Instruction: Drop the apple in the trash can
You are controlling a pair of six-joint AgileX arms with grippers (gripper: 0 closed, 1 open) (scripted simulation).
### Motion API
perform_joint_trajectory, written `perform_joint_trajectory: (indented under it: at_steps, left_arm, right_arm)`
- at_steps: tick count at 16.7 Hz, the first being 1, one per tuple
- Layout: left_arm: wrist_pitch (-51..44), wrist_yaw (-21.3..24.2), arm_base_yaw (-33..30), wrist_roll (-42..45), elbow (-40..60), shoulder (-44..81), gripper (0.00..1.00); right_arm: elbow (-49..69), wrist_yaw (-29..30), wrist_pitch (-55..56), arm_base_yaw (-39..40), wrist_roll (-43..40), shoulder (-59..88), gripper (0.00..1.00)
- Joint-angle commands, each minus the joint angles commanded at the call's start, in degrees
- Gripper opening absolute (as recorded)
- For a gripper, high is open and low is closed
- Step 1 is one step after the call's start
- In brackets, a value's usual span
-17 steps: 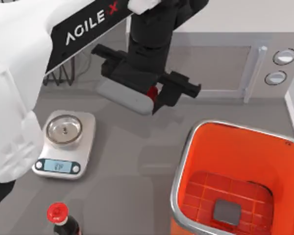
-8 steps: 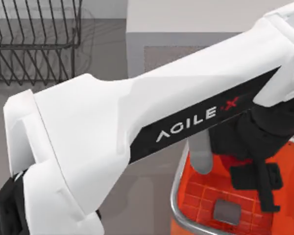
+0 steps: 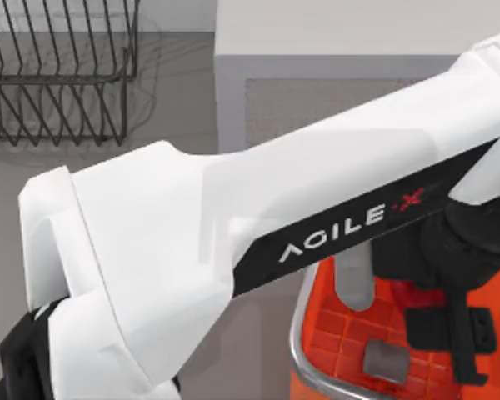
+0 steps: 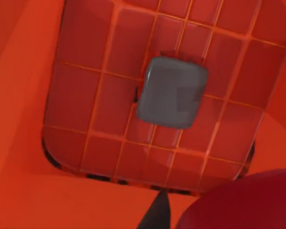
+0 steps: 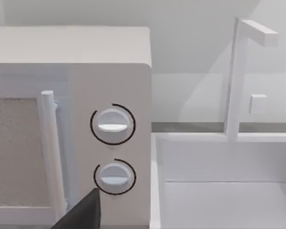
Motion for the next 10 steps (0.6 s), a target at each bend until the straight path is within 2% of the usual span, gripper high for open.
perform_joint_trajectory:
  at_steps: [3,10]
  left_arm:
    - [3.8,0.2,0.2,0.0,-4.0,-1.0,0.00]
    - [18.3,0.4,0.5,1.1,-22.1,-3.6,0.00]
  right_arm:
    - [0.0,0.0,0.0,0.0,0.0,0.0,1.00]
    - [0.0,0.0,0.0,0.0,0.0,0.0,1.00]
